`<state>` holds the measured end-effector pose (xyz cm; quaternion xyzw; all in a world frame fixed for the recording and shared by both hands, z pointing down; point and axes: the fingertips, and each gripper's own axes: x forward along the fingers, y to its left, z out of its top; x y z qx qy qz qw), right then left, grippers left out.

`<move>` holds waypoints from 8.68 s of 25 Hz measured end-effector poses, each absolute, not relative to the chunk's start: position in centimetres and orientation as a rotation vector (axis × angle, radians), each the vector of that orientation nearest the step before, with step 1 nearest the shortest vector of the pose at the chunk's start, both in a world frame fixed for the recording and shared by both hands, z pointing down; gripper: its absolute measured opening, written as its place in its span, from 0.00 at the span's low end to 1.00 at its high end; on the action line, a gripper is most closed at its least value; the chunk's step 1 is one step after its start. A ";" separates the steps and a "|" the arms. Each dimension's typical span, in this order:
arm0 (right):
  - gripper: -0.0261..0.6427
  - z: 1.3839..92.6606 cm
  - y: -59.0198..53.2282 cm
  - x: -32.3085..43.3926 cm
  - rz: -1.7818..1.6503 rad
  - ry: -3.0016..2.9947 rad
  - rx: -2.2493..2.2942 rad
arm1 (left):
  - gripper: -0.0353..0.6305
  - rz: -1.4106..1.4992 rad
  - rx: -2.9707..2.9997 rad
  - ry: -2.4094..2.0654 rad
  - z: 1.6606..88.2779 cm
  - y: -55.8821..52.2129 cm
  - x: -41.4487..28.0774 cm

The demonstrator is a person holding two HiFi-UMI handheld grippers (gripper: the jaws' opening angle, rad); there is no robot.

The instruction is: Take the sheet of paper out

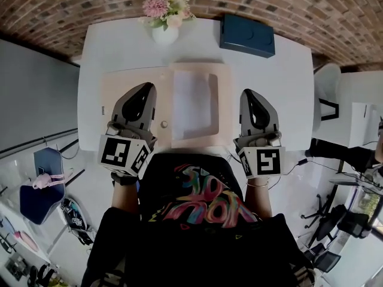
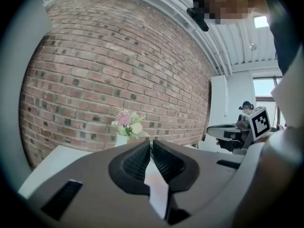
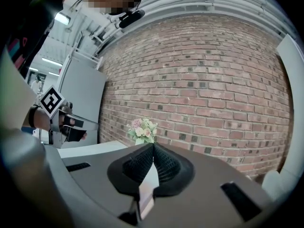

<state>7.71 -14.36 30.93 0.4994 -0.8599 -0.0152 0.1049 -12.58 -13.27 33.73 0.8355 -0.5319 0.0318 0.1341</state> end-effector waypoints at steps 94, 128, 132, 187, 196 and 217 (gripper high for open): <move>0.06 38.1 -15.1 8.2 0.206 -2.393 1.506 | 0.10 0.109 1.715 -0.610 60.3 -14.1 -3.3; 0.06 37.0 -14.0 2.6 0.140 -2.518 1.230 | 0.09 -0.080 1.717 -0.886 54.4 -8.8 -16.4; 0.06 37.3 -13.4 2.3 0.139 -2.497 1.183 | 0.09 -0.116 1.712 -0.929 53.5 -7.8 -17.6; 0.06 32.8 -13.8 10.1 0.107 -2.511 1.417 | 0.09 0.010 2.593 -1.642 30.1 -12.5 -7.4; 0.06 32.5 -14.6 10.9 0.102 -2.534 1.478 | 0.09 0.035 2.588 -1.643 30.9 -12.6 -7.0; 0.06 33.2 -14.6 9.9 0.104 -2.529 1.423 | 0.09 0.054 2.558 -1.654 31.8 -13.1 -8.8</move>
